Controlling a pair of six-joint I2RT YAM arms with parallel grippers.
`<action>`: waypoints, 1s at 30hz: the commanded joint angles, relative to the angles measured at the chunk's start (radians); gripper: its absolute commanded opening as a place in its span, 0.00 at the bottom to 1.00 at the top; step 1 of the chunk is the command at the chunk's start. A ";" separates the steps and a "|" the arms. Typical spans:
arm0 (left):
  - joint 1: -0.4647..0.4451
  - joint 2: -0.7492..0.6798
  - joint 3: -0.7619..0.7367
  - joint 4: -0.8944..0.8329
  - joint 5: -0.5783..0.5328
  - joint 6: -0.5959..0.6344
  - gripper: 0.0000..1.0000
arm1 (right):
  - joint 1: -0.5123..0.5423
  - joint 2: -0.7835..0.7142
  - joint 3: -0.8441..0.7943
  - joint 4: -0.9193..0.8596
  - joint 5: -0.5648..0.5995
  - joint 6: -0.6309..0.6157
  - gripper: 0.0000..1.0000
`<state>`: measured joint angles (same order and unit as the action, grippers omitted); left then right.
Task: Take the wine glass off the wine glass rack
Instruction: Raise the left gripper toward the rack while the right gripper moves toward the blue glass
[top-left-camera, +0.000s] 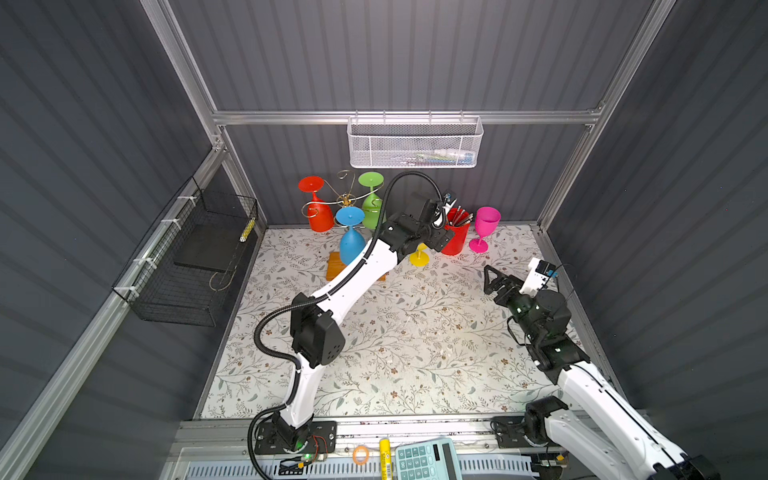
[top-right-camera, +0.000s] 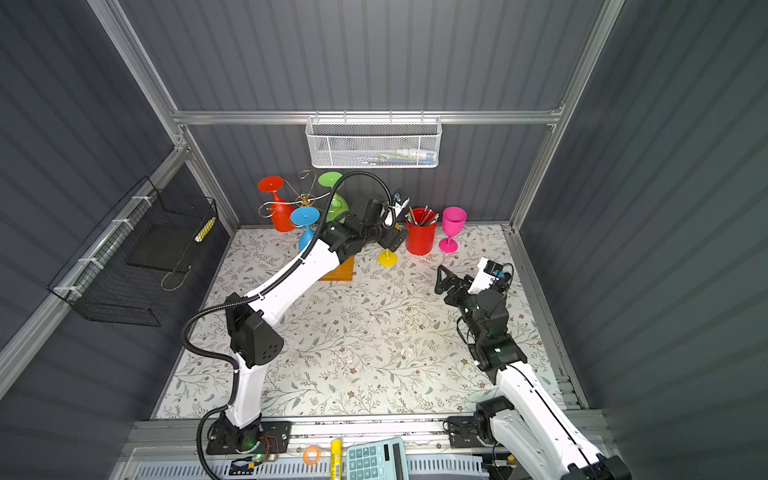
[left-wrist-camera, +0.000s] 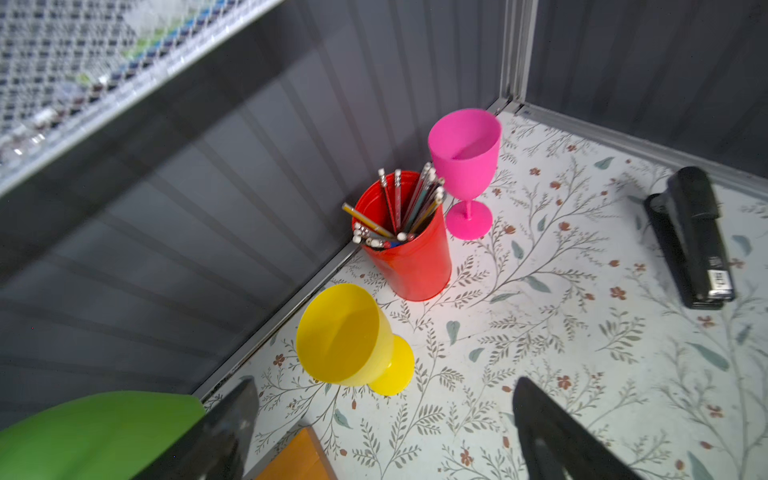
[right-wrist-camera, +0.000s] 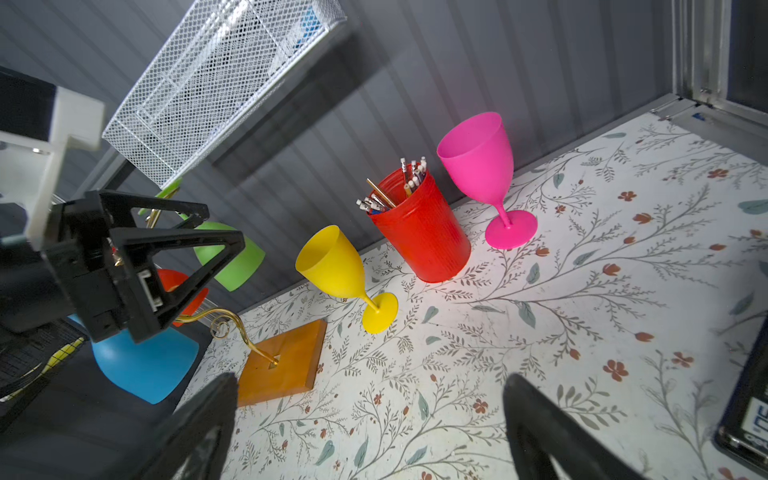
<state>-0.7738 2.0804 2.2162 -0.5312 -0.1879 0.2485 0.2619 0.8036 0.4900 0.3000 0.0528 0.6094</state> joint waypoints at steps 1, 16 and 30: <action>-0.029 -0.052 0.021 -0.050 -0.009 -0.045 0.98 | 0.005 -0.031 0.025 -0.029 0.015 0.013 0.99; 0.007 -0.222 0.173 -0.285 -0.151 -0.202 1.00 | 0.166 0.140 0.256 -0.114 0.006 0.072 0.96; 0.329 -0.476 -0.012 -0.501 -0.046 -0.606 0.88 | 0.388 0.474 0.612 -0.196 -0.109 0.020 0.91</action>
<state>-0.4934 1.6669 2.2635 -0.9497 -0.3069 -0.2211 0.6254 1.2549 1.0580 0.1371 -0.0303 0.6632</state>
